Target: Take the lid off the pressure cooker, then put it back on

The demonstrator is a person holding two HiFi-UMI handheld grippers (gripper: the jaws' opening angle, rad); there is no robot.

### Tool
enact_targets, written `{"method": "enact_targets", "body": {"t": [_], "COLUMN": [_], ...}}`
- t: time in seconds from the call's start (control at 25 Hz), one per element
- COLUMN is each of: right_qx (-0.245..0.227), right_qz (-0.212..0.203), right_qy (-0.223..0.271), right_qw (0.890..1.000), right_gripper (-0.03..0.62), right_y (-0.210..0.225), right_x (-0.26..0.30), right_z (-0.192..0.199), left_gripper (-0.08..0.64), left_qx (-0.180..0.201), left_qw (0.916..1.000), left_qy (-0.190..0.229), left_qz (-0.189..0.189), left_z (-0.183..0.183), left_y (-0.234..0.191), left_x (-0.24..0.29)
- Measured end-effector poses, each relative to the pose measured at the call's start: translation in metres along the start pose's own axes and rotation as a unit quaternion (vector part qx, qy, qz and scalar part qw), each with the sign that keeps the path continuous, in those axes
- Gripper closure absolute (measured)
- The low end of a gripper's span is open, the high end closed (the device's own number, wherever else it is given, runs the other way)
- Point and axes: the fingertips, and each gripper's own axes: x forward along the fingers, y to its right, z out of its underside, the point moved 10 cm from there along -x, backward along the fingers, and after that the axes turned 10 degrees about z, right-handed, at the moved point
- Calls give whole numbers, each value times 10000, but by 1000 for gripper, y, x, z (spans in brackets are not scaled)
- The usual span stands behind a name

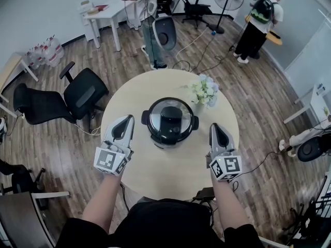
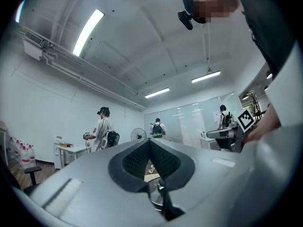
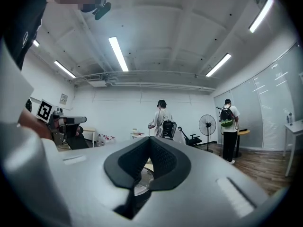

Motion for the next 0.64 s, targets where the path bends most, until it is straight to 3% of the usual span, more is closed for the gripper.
{"method": "enact_targets", "body": {"t": [0.64], "right_qx": [-21], "right_qz": [89], "right_qy": [-105], "right_qw": [9999], "right_gripper": [586], "right_y": [8], "right_x": [-11], "right_z": [10], "left_gripper": [560], "left_qx": [-135], "left_qw": [9998], "left_qy": [-106], "left_qz": [-102], "left_z": [8], "left_y": [-2], "left_x": [-14]}}
